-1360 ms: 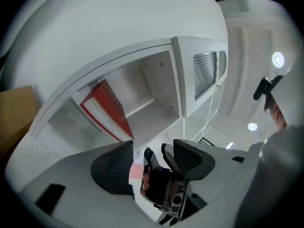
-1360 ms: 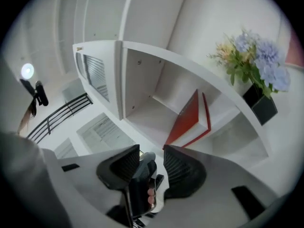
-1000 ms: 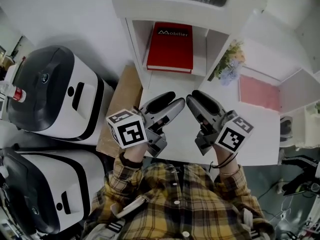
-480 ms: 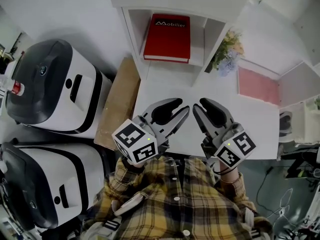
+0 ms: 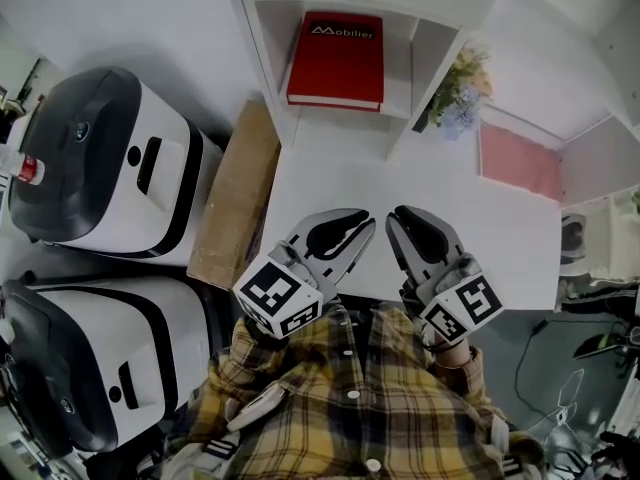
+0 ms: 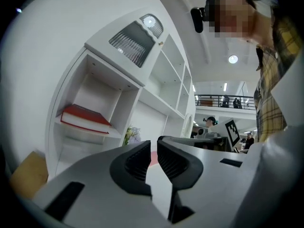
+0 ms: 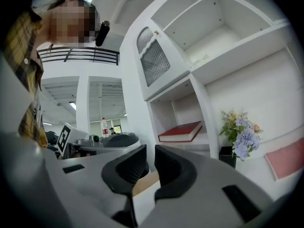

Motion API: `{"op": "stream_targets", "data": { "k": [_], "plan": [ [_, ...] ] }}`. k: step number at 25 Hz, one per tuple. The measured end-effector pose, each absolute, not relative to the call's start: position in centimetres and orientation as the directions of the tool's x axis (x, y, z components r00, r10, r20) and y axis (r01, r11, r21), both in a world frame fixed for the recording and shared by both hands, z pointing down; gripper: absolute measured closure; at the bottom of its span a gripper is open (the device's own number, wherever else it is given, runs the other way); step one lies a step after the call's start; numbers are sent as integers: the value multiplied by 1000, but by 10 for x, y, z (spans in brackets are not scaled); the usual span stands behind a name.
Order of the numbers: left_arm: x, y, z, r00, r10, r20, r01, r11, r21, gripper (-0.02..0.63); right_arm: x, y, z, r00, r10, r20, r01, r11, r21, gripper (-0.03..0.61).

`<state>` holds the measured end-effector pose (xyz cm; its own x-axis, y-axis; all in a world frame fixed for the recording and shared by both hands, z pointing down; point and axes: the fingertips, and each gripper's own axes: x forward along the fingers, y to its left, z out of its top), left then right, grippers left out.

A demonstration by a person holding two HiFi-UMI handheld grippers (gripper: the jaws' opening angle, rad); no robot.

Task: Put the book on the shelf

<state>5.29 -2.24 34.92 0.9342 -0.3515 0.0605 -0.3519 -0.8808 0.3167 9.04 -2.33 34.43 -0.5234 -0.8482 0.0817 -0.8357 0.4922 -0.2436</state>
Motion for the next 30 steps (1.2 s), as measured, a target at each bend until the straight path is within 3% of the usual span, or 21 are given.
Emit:
{"op": "stream_targets", "data": {
  "k": [9,30],
  "plan": [
    [45,-20,368,931,-354,91,-363,-867,341,592,82,-20,358,-534,-838,112,-836,503,-219,560],
    [42,-33,367,928,-358,102,-372,-873,315,594,75,-32,367,-556,-819,140,-821,517,-242,562]
  ]
}}
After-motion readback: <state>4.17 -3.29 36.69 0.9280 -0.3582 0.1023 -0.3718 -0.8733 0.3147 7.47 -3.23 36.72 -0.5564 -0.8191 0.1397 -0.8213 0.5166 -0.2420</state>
